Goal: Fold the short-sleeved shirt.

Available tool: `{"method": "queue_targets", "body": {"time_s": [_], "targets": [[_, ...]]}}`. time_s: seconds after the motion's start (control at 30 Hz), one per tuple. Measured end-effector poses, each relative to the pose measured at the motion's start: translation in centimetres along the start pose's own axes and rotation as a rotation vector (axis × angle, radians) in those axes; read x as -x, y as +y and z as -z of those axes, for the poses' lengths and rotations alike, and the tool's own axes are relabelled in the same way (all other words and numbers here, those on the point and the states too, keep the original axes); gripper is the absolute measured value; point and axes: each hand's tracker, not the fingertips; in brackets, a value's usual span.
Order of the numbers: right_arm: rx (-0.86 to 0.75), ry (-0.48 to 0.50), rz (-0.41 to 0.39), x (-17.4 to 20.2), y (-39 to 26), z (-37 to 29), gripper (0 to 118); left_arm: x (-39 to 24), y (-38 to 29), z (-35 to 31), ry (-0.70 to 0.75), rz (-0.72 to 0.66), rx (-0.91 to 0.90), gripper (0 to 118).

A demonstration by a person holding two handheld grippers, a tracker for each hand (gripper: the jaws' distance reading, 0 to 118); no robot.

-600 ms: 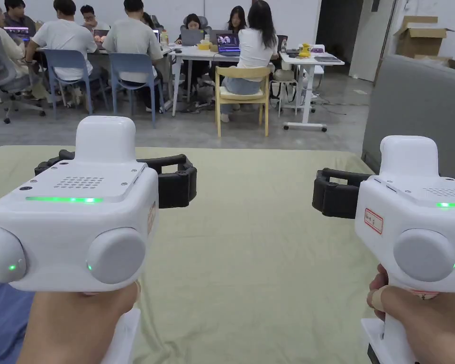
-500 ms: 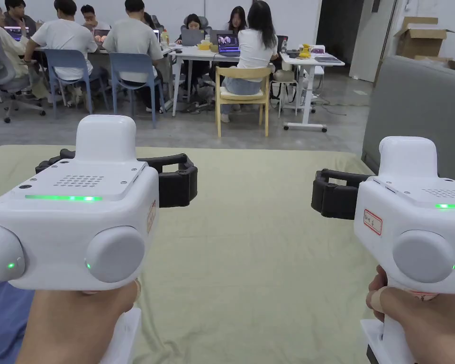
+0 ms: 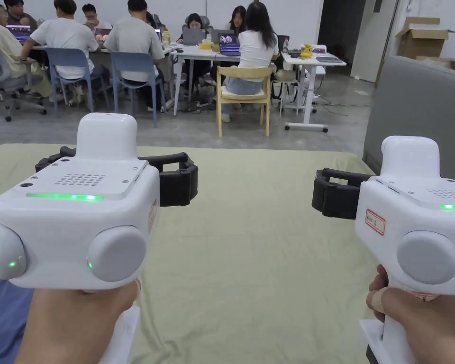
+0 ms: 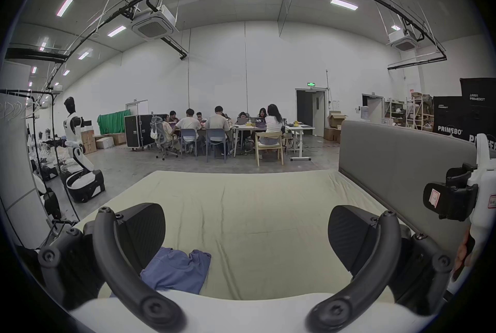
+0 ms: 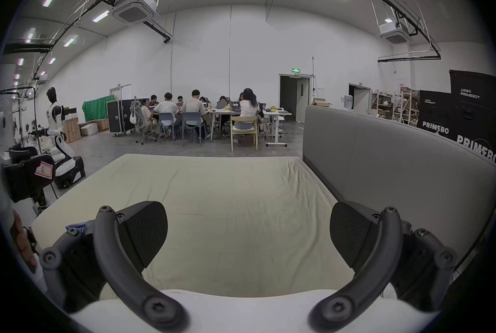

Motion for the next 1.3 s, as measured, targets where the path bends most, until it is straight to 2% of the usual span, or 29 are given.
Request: {"method": "queue_targets", "body": {"time_s": [1.3], "targets": [[-0.028,0.001,-0.001,0.28,0.36,-0.58,118,0.03,0.14,-0.18,0.006,0.003,-0.010,118]]}}
